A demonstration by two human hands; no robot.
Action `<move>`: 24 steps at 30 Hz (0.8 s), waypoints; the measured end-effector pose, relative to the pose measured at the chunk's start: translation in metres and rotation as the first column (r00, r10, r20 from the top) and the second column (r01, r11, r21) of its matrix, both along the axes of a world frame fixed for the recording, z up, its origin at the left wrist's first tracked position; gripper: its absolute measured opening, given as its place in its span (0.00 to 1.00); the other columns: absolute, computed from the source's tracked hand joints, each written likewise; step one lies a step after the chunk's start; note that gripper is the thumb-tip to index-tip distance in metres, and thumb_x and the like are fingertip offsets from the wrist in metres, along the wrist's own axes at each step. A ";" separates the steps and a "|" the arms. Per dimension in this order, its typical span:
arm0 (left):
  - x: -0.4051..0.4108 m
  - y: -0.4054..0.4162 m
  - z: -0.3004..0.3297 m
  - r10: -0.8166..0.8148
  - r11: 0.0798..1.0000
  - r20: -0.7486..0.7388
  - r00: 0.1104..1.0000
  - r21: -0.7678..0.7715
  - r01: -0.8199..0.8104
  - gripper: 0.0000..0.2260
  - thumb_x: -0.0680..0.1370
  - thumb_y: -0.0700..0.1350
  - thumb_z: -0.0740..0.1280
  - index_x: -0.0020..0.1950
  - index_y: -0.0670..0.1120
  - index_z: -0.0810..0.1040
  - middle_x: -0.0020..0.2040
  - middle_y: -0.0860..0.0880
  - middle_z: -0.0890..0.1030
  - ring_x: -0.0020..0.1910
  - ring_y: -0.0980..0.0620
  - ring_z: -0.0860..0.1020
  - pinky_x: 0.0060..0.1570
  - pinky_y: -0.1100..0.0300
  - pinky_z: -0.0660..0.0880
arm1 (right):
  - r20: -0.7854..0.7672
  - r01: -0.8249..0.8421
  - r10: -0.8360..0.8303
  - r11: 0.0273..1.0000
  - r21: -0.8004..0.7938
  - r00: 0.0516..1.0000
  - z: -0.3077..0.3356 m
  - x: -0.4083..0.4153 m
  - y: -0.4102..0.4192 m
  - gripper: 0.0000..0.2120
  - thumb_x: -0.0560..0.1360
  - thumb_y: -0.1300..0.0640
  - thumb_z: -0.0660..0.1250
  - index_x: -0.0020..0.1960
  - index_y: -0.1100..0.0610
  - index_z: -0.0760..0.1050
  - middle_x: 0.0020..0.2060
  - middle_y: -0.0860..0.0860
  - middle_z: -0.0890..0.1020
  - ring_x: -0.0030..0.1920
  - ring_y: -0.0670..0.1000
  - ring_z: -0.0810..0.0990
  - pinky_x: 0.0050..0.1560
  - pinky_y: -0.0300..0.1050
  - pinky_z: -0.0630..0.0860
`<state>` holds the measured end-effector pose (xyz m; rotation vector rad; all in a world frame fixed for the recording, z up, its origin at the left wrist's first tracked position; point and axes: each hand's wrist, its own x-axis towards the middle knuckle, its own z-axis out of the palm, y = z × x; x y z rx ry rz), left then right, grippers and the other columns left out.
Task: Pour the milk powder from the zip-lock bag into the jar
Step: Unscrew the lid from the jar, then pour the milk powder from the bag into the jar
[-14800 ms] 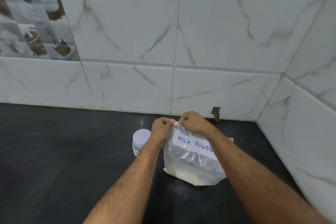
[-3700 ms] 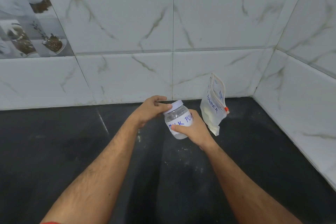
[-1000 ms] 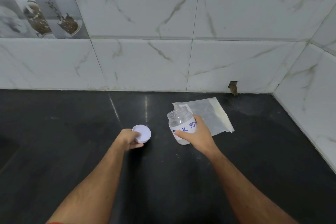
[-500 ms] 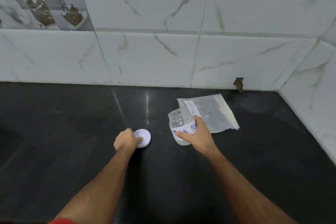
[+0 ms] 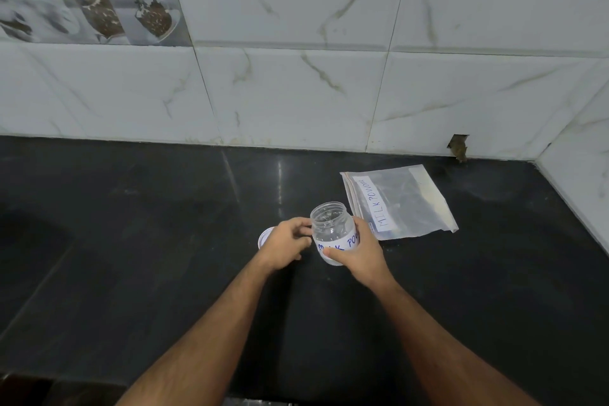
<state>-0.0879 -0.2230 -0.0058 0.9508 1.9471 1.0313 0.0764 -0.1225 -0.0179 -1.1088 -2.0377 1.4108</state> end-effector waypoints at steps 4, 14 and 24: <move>0.005 -0.001 0.000 0.051 0.997 -0.015 0.999 0.055 -0.050 0.19 0.76 0.31 0.65 0.62 0.50 0.78 0.45 0.61 0.82 0.33 0.69 0.77 0.32 0.66 0.76 | 0.011 -0.056 0.057 0.998 -0.016 0.998 -0.003 -0.001 0.001 0.39 0.61 0.59 0.83 0.64 0.45 0.66 0.55 0.35 0.75 0.56 0.39 0.77 0.55 0.31 0.73; 0.005 -0.007 -0.009 0.096 0.993 -0.089 0.991 0.076 -0.090 0.17 0.77 0.34 0.64 0.61 0.51 0.80 0.51 0.54 0.84 0.35 0.66 0.78 0.37 0.69 0.75 | 0.162 -0.190 0.188 0.982 -0.003 0.969 -0.003 0.003 0.009 0.38 0.64 0.58 0.82 0.67 0.45 0.66 0.59 0.39 0.75 0.57 0.41 0.76 0.50 0.25 0.69; 0.009 0.023 0.020 0.328 0.934 -0.158 0.931 0.204 -0.294 0.12 0.77 0.39 0.64 0.56 0.50 0.82 0.48 0.55 0.84 0.50 0.57 0.81 0.57 0.57 0.77 | 0.378 -0.112 0.021 0.969 0.219 0.926 0.011 0.025 0.044 0.20 0.74 0.57 0.73 0.65 0.55 0.77 0.61 0.53 0.80 0.59 0.53 0.80 0.61 0.46 0.76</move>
